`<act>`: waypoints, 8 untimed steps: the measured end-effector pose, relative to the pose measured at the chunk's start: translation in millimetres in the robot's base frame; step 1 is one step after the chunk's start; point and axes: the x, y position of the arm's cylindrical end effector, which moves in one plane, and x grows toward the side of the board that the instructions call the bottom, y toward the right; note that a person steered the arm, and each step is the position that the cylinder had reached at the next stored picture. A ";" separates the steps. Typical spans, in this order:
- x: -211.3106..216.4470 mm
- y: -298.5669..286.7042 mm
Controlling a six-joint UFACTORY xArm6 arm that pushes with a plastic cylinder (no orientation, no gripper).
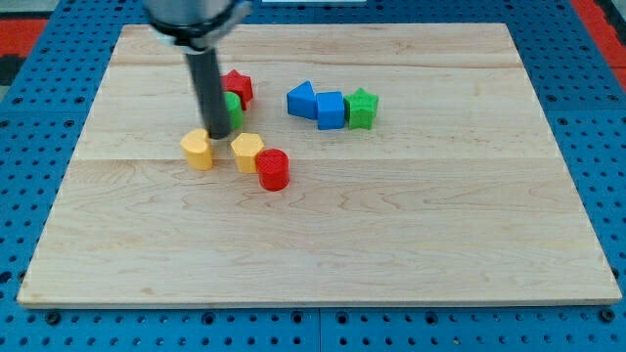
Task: Move heart downwards
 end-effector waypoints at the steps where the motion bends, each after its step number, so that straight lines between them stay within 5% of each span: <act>1: 24.2 -43.7; 2: 50.5 -68.9; 4: 33.6 -12.2; 8: 125.5 61.8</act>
